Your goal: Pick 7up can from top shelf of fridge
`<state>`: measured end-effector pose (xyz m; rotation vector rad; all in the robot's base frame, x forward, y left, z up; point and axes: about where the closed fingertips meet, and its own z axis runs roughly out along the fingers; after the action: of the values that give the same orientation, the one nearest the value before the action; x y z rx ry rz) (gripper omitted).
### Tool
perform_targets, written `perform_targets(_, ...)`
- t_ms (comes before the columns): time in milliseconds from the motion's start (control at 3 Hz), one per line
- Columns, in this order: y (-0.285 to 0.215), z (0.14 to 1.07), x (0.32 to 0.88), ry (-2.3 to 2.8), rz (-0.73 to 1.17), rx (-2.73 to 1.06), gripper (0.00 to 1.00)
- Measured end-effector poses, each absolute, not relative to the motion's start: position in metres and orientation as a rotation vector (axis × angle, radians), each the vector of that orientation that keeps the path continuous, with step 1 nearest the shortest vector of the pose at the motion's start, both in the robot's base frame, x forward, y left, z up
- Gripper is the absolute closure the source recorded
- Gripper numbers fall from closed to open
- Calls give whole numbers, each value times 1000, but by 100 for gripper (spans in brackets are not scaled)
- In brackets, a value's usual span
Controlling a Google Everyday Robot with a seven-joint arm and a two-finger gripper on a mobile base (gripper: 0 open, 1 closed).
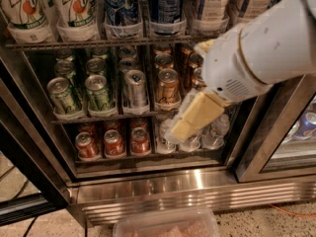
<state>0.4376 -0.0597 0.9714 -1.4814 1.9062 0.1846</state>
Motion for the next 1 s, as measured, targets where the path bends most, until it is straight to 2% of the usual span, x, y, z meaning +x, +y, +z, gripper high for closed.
perform_targets(667,-49,982,436,1851,188,-1450,0)
perform_targets(1000,-13,975,420,1769,228,-1416,0)
